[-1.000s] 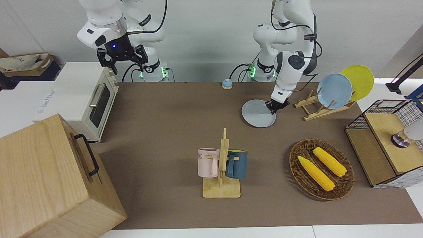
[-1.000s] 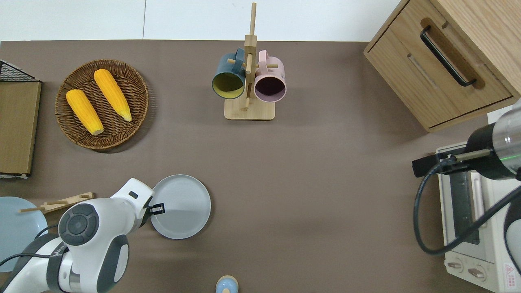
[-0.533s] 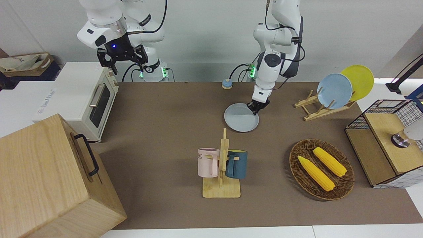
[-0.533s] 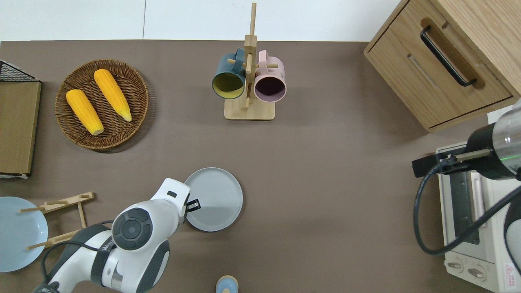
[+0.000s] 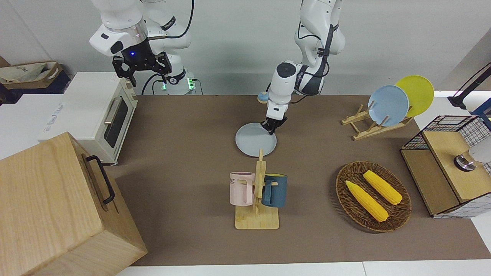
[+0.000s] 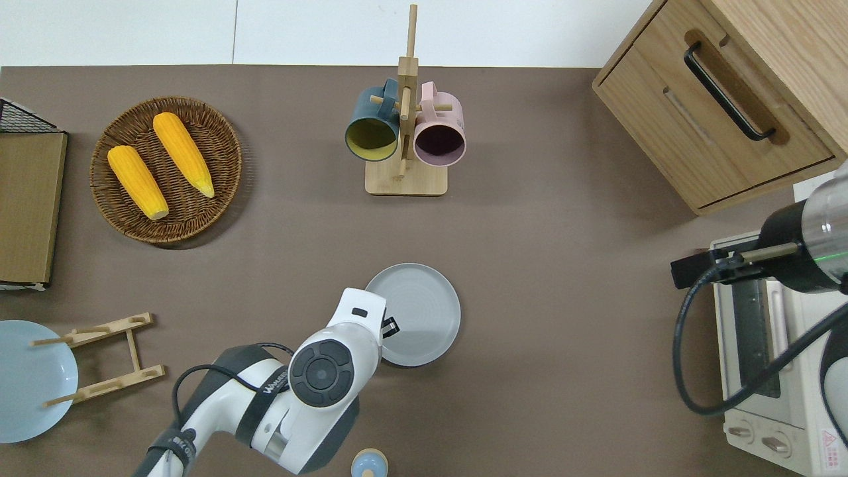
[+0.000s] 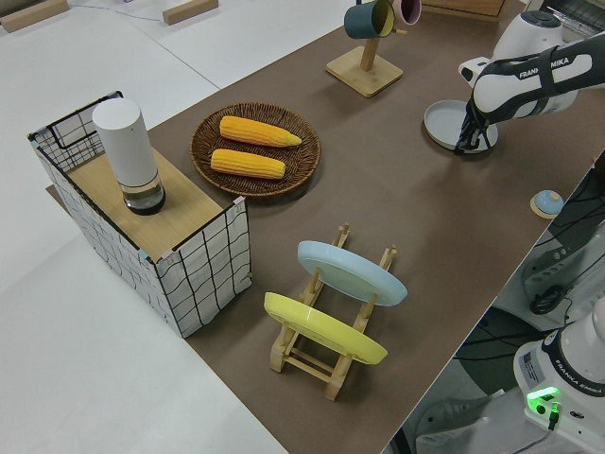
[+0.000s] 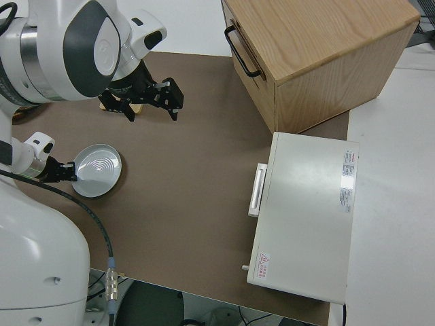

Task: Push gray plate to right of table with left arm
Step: 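Push the gray plate with the left gripper across the table toward the toaster oven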

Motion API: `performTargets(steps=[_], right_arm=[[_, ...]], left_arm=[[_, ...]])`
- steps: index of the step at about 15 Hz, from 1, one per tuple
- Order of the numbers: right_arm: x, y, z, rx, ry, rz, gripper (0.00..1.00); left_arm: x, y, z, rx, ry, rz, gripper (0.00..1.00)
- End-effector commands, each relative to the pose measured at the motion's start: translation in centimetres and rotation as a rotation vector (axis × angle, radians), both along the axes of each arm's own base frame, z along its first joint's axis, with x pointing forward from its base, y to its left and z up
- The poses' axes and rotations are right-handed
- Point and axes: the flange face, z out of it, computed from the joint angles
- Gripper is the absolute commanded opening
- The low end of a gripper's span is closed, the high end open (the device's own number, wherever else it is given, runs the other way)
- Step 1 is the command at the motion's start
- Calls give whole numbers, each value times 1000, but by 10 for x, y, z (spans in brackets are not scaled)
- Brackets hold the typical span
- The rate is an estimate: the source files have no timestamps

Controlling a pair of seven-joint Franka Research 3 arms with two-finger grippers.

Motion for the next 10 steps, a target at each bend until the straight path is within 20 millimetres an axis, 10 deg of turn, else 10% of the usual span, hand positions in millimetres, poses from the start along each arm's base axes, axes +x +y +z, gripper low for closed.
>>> performTargets(steps=[1, 10], right_arm=[[-3, -2, 4, 4, 5, -17, 983], [-3, -2, 4, 4, 5, -17, 983]], left_arm=[[-2, -40, -12, -13, 13, 43, 0], [-5, -87, -5, -53, 12, 94, 0]])
